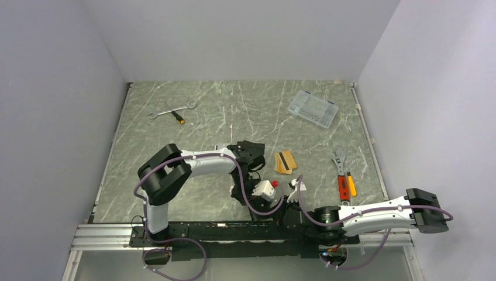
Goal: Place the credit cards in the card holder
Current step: Close the card holder at the center of the board.
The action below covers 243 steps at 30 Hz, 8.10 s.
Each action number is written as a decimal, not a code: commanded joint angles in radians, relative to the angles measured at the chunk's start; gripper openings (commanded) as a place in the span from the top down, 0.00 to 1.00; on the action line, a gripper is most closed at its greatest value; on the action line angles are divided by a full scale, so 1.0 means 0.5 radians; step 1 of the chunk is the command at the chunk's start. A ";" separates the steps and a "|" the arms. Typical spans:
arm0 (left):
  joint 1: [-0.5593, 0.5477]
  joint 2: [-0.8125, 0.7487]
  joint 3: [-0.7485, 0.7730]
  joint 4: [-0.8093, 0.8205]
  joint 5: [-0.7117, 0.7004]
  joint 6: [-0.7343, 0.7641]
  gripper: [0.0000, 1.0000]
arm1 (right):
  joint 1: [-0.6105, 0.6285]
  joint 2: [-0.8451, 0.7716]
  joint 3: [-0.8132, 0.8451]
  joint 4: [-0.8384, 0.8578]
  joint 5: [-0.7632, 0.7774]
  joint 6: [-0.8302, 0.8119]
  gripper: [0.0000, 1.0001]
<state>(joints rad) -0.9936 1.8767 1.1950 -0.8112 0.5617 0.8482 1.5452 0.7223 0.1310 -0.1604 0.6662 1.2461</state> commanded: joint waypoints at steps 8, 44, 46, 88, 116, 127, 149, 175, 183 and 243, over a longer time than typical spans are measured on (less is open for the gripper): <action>0.239 0.037 0.150 0.161 -0.257 -0.063 1.00 | -0.352 -0.121 -0.165 0.406 -0.173 -0.114 0.88; 0.006 -0.354 -0.232 0.248 -0.163 0.153 1.00 | -0.744 0.571 0.084 0.061 -0.045 0.692 1.00; 0.005 -0.355 -0.238 0.356 -0.202 0.127 1.00 | -0.744 0.513 0.071 0.016 -0.061 0.704 1.00; 0.243 -0.782 -0.376 0.487 -0.014 -0.223 1.00 | -0.860 0.074 0.338 -0.289 -0.279 0.115 0.60; -0.260 -0.681 -0.685 1.035 -0.362 -0.126 0.45 | -1.364 1.048 1.268 -0.833 -1.161 -0.635 0.47; -0.286 -0.571 -0.696 1.005 -0.362 -0.055 0.49 | -1.397 1.281 1.376 -0.864 -1.172 -0.698 0.61; -0.286 -0.516 -0.672 0.933 -0.398 -0.017 0.61 | -1.452 1.184 1.406 -1.041 -0.916 -0.734 1.00; -0.285 -0.491 -0.654 0.926 -0.415 -0.027 0.65 | -1.458 1.492 1.305 -0.591 -1.541 -0.827 1.00; -0.284 -0.483 -0.652 0.920 -0.412 -0.026 0.67 | -1.434 1.544 1.305 -0.647 -1.507 -0.848 1.00; -0.283 -0.480 -0.625 0.874 -0.402 -0.023 0.74 | -1.300 1.388 1.145 -0.541 -1.446 -0.557 1.00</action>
<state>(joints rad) -1.1332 1.6077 0.8810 -0.3229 0.3683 0.8268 0.8577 1.4261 0.7357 -0.4355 -0.0517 0.9043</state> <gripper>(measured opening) 0.266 0.008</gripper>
